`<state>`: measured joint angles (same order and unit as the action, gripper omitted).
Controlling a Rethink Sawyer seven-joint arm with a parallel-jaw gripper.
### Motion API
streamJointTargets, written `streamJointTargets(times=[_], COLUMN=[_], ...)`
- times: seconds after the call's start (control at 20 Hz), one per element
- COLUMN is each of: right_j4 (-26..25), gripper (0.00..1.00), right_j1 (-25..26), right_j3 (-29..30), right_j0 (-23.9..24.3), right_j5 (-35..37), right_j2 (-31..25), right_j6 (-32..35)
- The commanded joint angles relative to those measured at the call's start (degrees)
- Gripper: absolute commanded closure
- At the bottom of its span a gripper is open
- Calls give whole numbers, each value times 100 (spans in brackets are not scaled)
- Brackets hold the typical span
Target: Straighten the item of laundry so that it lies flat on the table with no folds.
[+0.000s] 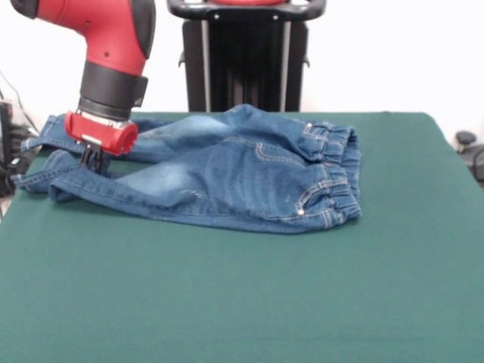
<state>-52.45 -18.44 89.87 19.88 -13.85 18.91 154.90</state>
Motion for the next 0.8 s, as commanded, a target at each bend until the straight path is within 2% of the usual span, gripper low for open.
streamJointTargets(times=[0.05, 0.2, 0.25, 0.4, 0.65, 0.8], right_j4=[-208, -245, -287, -294, -281, -37], gripper=[100, 100, 0, 0, 0, 0], right_j1=[-10, -106, -129, -347, -1215, -1573], right_j3=[-452, -383, -375, -192, 536, 857], right_j0=[190, 203, 193, 327, 1375, 1744], right_j5=[609, 785, 853, 1116, 1935, 2334], right_j2=[-776, -871, -890, -1126, -2550, -3019], right_j6=[-246, -313, -359, -447, -1021, -1344])
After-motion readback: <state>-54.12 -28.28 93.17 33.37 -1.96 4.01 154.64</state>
